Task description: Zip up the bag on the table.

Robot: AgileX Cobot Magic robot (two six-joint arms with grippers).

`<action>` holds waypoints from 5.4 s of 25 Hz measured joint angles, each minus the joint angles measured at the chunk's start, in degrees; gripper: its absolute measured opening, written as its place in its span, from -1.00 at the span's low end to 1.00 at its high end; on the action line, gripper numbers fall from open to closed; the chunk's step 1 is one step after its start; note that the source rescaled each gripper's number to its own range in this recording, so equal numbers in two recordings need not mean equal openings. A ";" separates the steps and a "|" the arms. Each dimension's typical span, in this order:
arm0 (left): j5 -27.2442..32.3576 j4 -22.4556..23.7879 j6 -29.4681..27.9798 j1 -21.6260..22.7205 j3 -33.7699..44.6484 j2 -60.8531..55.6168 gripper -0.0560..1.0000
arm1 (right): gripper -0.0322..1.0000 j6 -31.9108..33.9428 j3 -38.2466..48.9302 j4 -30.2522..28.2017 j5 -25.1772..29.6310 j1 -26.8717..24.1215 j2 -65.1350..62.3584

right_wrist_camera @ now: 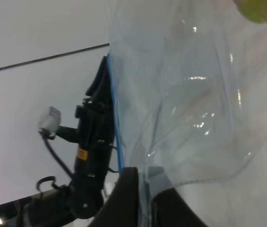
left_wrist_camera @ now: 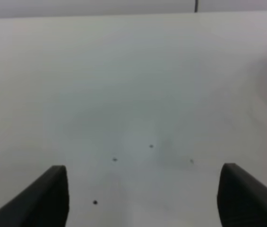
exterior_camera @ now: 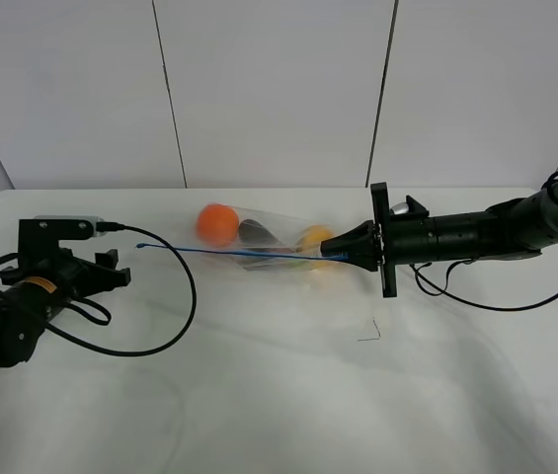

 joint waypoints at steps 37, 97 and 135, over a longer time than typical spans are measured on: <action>117.82 7.50 -5.26 3.66 -45.30 -11.83 1.00 | -0.94 0.00 0.00 0.00 0.00 0.00 0.00; 123.06 9.97 -5.48 8.37 -1.32 -103.38 1.00 | -0.94 0.00 0.00 -1.74 0.00 0.00 0.00; 123.09 9.97 -5.48 8.37 -1.26 -109.65 1.00 | 1.00 37.82 -39.99 -72.92 0.31 2.97 -2.20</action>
